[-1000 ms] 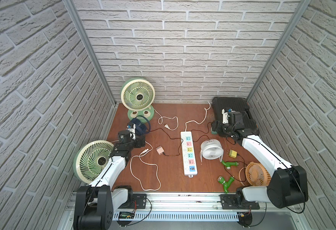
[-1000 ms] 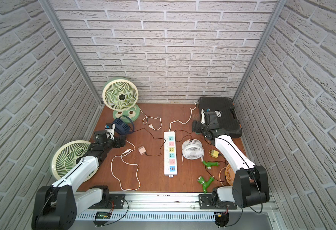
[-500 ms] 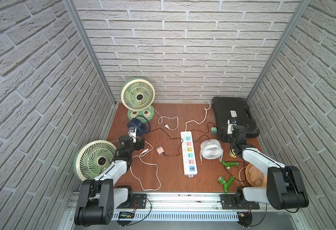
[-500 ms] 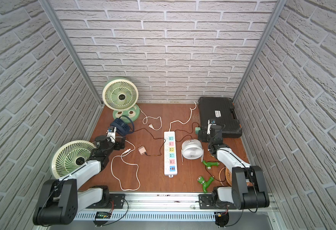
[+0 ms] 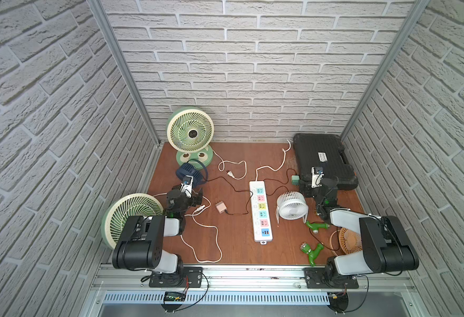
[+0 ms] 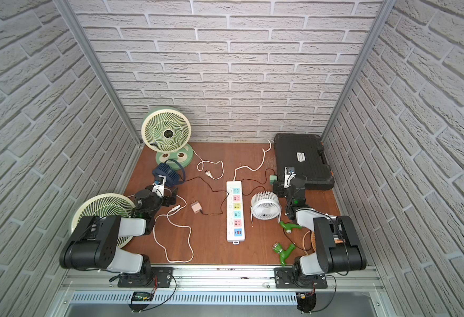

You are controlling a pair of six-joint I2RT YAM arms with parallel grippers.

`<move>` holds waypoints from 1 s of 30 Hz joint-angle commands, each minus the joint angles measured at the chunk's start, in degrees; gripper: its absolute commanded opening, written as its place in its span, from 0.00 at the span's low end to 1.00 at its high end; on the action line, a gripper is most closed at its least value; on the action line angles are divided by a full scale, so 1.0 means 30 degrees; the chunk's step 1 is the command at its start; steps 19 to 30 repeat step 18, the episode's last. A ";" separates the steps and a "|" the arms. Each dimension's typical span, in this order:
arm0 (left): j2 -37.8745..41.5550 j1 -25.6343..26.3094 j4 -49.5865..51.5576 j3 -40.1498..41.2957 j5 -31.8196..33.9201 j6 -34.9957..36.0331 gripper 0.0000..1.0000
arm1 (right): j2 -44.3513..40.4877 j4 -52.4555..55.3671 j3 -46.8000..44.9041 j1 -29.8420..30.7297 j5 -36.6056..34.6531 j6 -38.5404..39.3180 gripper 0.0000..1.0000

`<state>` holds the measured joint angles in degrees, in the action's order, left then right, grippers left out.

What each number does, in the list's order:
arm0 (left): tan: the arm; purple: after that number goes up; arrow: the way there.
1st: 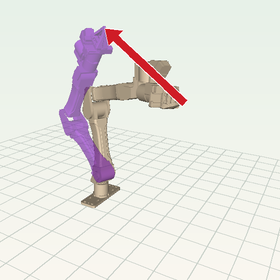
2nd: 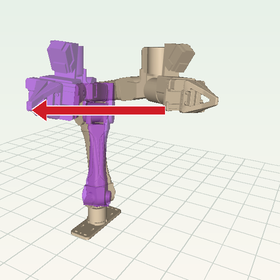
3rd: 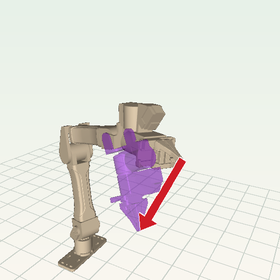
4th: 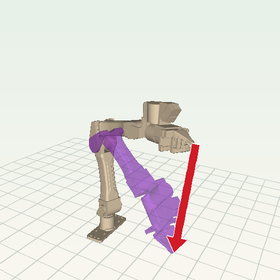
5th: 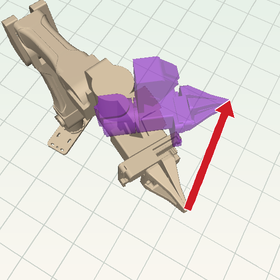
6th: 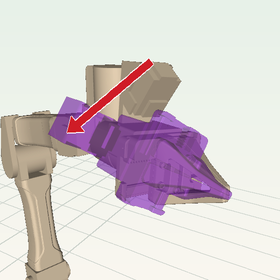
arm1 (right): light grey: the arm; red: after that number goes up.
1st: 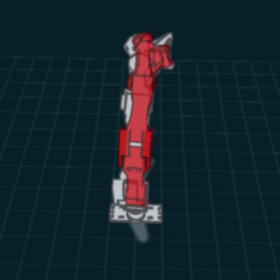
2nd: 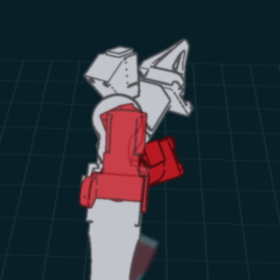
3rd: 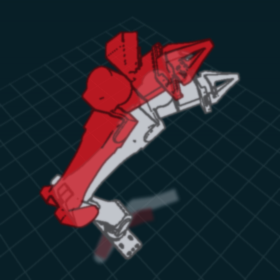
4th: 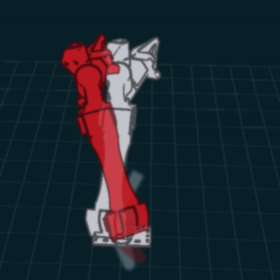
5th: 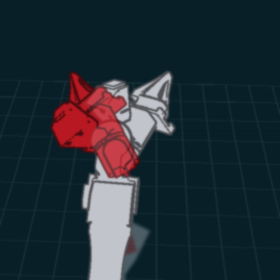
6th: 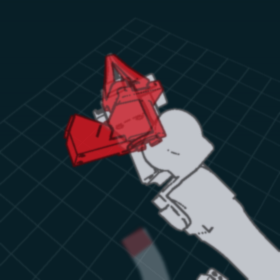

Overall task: Unplug the desk fan from the power strip
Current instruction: Reset both arms

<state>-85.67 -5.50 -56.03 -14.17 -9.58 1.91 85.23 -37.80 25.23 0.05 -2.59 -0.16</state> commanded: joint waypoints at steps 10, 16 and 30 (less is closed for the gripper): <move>-0.0947 0.0104 -0.1141 -0.0980 0.1371 -0.0287 0.98 | 0.1208 -0.3655 -0.0504 -0.0018 0.0553 0.0407 1.00; -0.1100 -0.0148 0.1905 -0.2735 0.1474 -0.0676 0.98 | 0.1240 -0.3593 -0.0453 -0.0018 0.0545 0.0362 1.00; -0.1087 -0.0217 0.2002 -0.2756 0.1447 -0.0711 0.98 | 0.1169 -0.3614 -0.0526 -0.0018 0.0516 0.0395 1.00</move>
